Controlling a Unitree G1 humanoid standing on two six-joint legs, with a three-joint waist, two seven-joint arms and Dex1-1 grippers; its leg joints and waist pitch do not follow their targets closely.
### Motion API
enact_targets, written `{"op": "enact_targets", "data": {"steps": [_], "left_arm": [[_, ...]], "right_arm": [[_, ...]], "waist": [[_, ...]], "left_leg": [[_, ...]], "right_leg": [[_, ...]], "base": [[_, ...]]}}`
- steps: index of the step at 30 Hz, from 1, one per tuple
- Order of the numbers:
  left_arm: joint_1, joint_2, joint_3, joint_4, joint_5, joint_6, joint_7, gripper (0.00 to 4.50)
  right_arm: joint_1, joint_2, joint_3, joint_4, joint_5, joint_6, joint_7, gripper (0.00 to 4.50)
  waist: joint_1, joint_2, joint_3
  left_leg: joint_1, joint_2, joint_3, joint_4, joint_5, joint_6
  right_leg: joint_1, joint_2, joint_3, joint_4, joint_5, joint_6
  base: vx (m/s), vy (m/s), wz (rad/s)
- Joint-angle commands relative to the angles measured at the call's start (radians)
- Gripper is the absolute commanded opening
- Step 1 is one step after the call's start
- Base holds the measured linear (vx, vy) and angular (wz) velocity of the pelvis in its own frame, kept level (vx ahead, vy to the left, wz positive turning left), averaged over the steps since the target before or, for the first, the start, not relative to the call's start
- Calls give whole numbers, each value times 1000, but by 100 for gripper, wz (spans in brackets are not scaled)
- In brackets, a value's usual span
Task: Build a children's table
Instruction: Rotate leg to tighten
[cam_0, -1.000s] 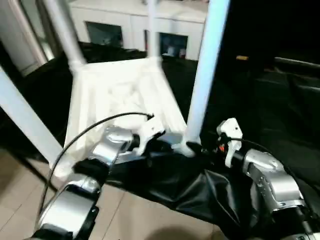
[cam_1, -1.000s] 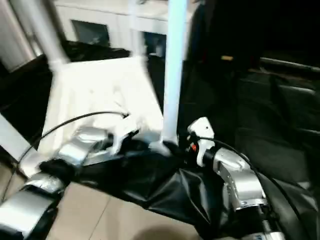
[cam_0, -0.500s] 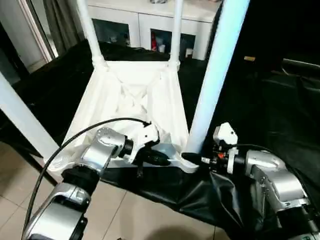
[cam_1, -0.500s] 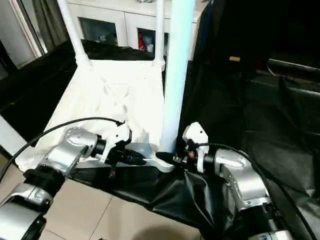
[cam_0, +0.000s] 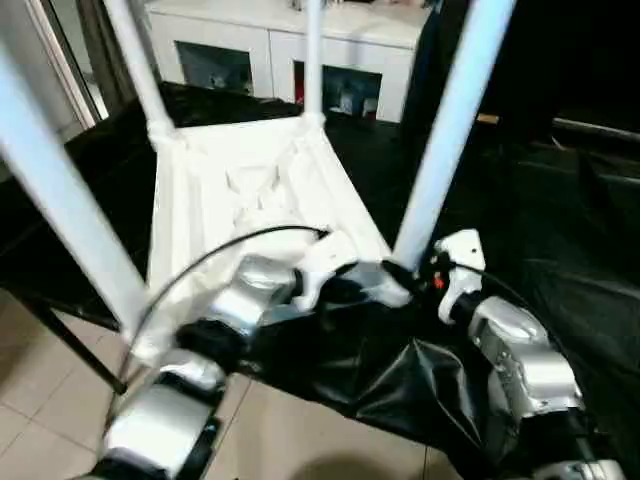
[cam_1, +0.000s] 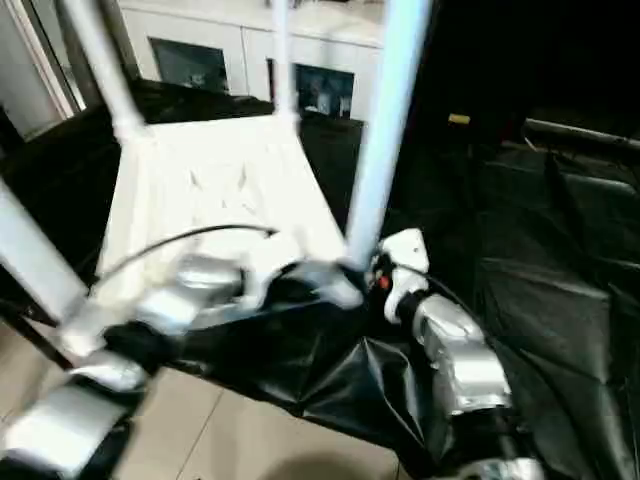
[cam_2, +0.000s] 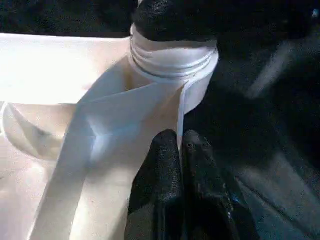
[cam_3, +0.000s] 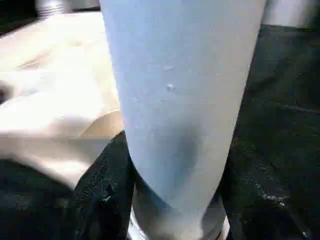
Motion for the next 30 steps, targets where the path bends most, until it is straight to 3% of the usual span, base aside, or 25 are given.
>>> {"op": "enact_targets", "data": {"steps": [1, 3, 5, 6, 9, 10, 14, 15, 17, 21, 22, 26, 27, 30], "left_arm": [[-23, -18, 66, 61, -11, 5, 199, 0], [-41, -35, 62, 92, 1, -10, 231, 0], [-55, -46, 57, 114, 8, -25, 231, 0], [-58, -45, 54, 117, 9, -30, 217, 0], [-54, -28, 37, 119, 5, -61, 134, 0], [-54, -25, 35, 122, 3, -66, 121, 0], [-16, 21, 0, 84, -10, -96, -68, 0], [0, 38, -8, 68, -18, -121, -131, 0], [18, 62, -15, 49, -26, -127, -197, 0], [60, 109, -17, -30, -70, -127, -344, 0], [73, 121, -20, -58, -87, -115, -394, 0], [109, 161, -41, -132, -117, -75, -511, 0], [115, 166, -43, -144, -120, -71, -527, 0], [124, 171, -40, -167, -126, -53, -549, 0]], "right_arm": [[14, 39, 11, 38, -27, 13, -92, 196], [5, 69, 18, 48, -51, 0, -139, 196], [-3, 81, 38, 51, -70, -15, -144, 196], [-1, 78, 45, 42, -54, -30, -104, 196], [13, 35, 72, -5, -12, -72, 55, 196], [15, 26, 78, -11, -10, -79, 77, 251], [26, -80, 89, -58, 44, -49, 260, 285], [30, -115, 95, -76, 58, -24, 315, 300], [35, -167, 111, -93, 53, -7, 375, 312], [55, -257, 135, -142, 91, 37, 530, 315], [60, -271, 139, -154, 104, 48, 561, 315], [66, -291, 155, -168, 131, 62, 633, 315], [67, -296, 160, -170, 134, 63, 647, 299], [60, -294, 166, -156, 128, 56, 650, 288]], "waist": [[0, -22, -53], [-2, -14, -55], [-1, -16, -56], [0, -10, -55], [3, -16, -55], [5, -17, -56], [10, -16, -54], [4, -18, -53], [4, -21, -53], [5, -18, -51], [3, -23, -51], [6, -18, -54], [12, -15, -54], [20, -18, -53]], "left_leg": [[8, 27, -15, -63, -228, 41], [7, 28, -16, -62, -213, 48], [10, 26, -13, -61, -214, 57], [8, 26, -14, -61, -212, 64], [5, 26, -13, -59, -211, 88], [4, 26, -12, -57, -210, 93], [1, 29, -14, -58, -200, 119], [-6, 29, -16, -60, -201, 117], [4, 31, -14, -57, -220, 111], [7, 36, -15, -60, -233, 103], [5, 37, -15, -60, -234, 106], [6, 41, -14, -60, -208, 108], [11, 43, -11, -59, -207, 107], [9, 43, -10, -60, -202, 99]], "right_leg": [[39, -47, 33, -79, -353, -156], [40, -45, 33, -75, -285, -173], [41, -45, 34, -74, -263, -181], [43, -46, 34, -74, -255, -184], [49, -46, 32, -72, -240, -187], [50, -47, 33, -73, -241, -187], [54, -49, 31, -70, -231, -192], [58, -48, 28, -70, -253, -189], [52, -49, 30, -76, -289, -189], [50, -50, 32, -73, -288, -209], [50, -49, 31, -72, -286, -213], [47, -50, 33, -62, -233, -240], [43, -50, 34, -62, -221, -247], [46, -50, 34, -58, -213, -249]], "base": [[0, 0, 0], [0, 0, 0], [0, 0, 0], [0, 0, 0], [0, 0, 0], [0, 0, 0], [0, 0, 0], [0, 0, 0], [0, 0, 0], [0, 0, 0], [0, 0, 0], [0, 0, 0], [0, 0, 0], [0, 0, 0]]}}
